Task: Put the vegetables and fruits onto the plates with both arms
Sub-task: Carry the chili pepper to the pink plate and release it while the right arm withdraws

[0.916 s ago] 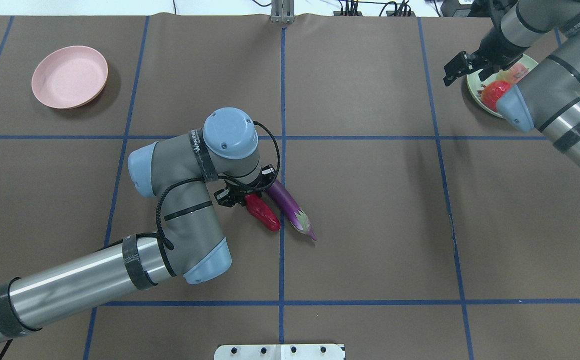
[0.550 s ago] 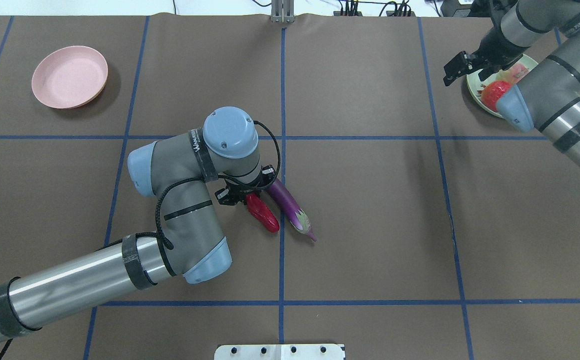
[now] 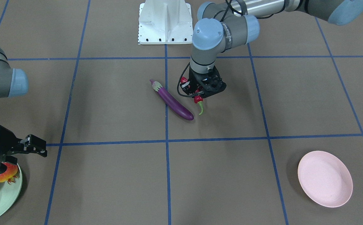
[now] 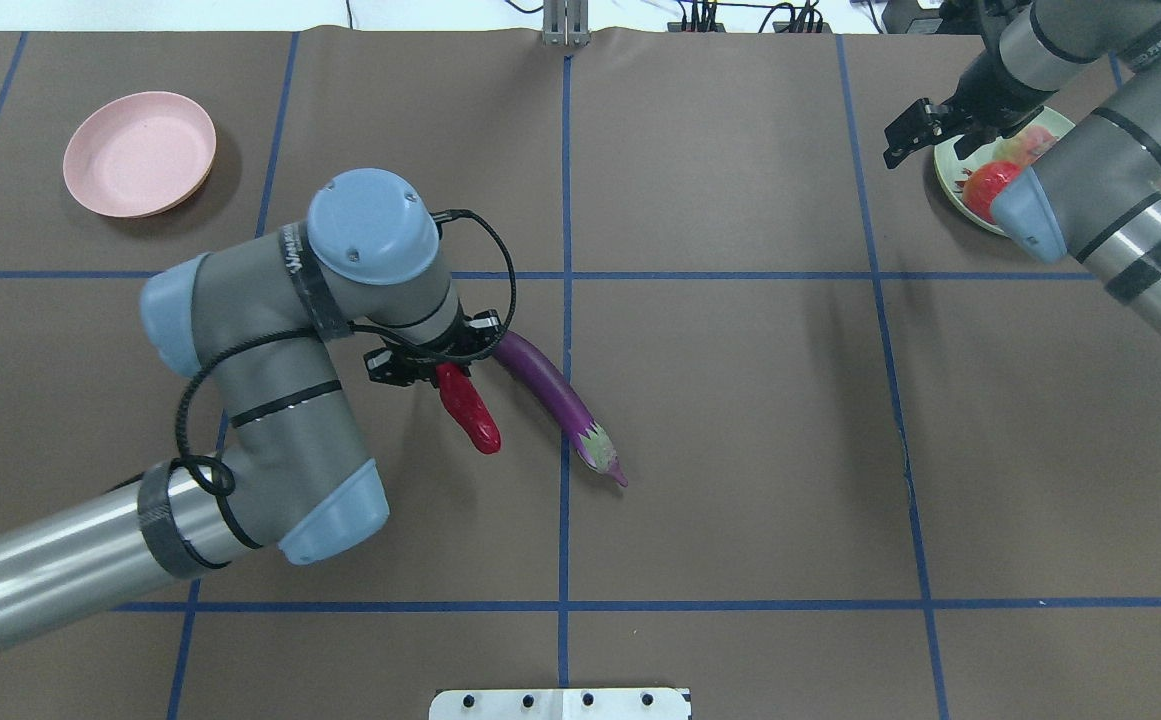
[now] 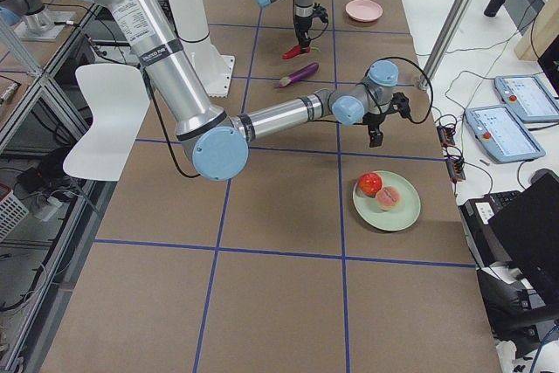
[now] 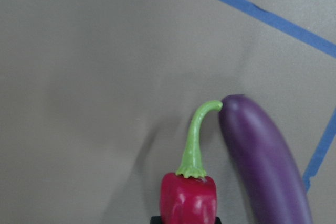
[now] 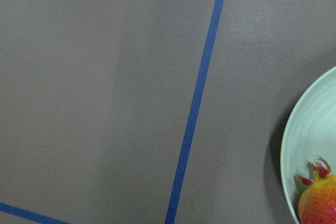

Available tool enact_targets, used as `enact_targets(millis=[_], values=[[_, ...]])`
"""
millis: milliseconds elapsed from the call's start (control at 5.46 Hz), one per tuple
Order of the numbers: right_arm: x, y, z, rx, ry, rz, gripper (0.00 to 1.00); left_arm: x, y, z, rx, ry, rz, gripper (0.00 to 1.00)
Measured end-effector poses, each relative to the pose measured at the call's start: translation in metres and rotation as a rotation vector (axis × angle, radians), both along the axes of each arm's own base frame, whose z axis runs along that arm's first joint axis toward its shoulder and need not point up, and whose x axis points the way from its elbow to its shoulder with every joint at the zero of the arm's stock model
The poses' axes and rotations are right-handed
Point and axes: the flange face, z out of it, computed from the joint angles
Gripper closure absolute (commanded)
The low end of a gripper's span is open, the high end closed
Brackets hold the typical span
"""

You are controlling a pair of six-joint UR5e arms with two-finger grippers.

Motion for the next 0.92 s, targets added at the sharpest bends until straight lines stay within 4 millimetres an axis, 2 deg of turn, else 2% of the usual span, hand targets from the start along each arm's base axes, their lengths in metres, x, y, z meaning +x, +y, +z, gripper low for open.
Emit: enact_targets(millis=[183,366,550,733,916], values=[[-0.001,0.001,-0.003,-0.003,-0.004,0.004,0.01,-0.053,-0.031,0.018,0.07,-0.016,0.023,1.0],[-0.002,0.002,-0.004,-0.006,-0.006,0.008,0.01,-0.106,-0.072,0.04,0.145,-0.051,0.039,1.0],[-0.002,0.003,-0.003,-0.007,-0.007,0.009,0.01,-0.154,-0.115,0.071,0.19,-0.109,0.055,1.0],[-0.001,0.004,-0.002,-0.008,-0.006,0.01,0.01,-0.201,-0.165,0.119,0.215,-0.176,0.077,1.0],[0.005,0.007,-0.001,-0.007,-0.008,0.015,0.01,-0.247,-0.212,0.178,0.231,-0.201,0.102,1.0]])
